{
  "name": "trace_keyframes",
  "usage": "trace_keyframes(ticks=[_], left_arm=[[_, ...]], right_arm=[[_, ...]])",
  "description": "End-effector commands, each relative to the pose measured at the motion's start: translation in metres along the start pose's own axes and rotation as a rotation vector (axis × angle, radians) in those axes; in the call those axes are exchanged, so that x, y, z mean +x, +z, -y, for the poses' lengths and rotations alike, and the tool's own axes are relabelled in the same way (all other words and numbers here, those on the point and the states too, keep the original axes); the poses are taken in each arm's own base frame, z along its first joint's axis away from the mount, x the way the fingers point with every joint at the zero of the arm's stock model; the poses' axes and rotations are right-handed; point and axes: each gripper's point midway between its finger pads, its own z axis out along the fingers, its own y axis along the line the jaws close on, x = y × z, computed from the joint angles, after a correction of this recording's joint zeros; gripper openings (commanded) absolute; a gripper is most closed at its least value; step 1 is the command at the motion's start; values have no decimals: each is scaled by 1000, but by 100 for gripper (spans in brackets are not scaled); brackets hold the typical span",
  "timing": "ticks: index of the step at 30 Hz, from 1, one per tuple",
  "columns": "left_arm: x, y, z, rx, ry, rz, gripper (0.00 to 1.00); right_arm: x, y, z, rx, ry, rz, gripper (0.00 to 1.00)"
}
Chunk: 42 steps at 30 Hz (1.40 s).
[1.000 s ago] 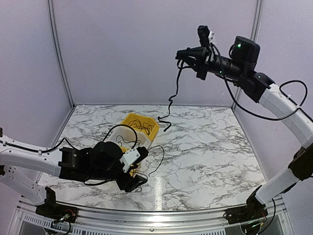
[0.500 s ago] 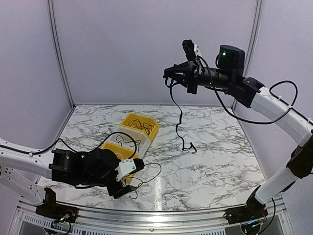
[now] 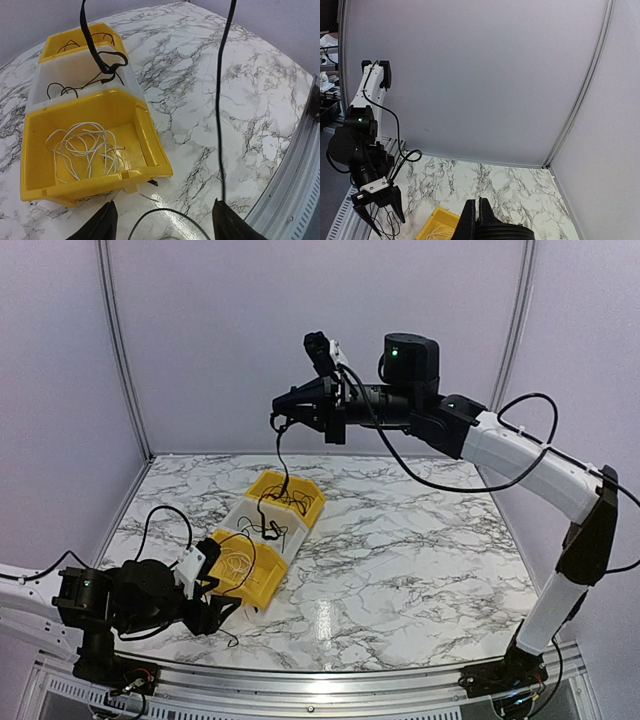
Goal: Untangle the cables
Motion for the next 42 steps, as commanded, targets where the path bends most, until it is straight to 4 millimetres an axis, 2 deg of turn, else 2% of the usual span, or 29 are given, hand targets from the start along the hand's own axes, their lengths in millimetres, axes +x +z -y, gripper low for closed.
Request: trace_keyframes(ticks=[1, 7, 13, 19, 22, 28, 31, 38, 42], left_arm=[[-2, -9, -16, -28, -239, 98, 65], [2, -20, -36, -76, -327, 156, 63], [7, -19, -37, -80, -337, 135, 62], [8, -22, -37, -74, -340, 132, 62], [11, -23, -39, -76, -344, 128, 62], [21, -25, -46, -89, -371, 118, 62], [23, -26, -49, -95, -388, 125, 62], [27, -28, -52, -104, -391, 121, 61], [29, -27, -53, -109, -395, 119, 61]], right_arm=[[-25, 24, -13, -58, -19, 72, 0], [-26, 56, -25, -119, -1, 98, 0], [-24, 72, -28, -134, 13, 107, 0], [13, 89, -26, -143, 66, 57, 0], [20, 95, -27, -157, 94, 54, 0], [1, 105, -38, -181, 62, 94, 0], [-2, 110, -41, -188, 67, 102, 0], [-34, 112, -30, -154, 45, 190, 0], [-38, 114, -27, -144, 73, 198, 0]])
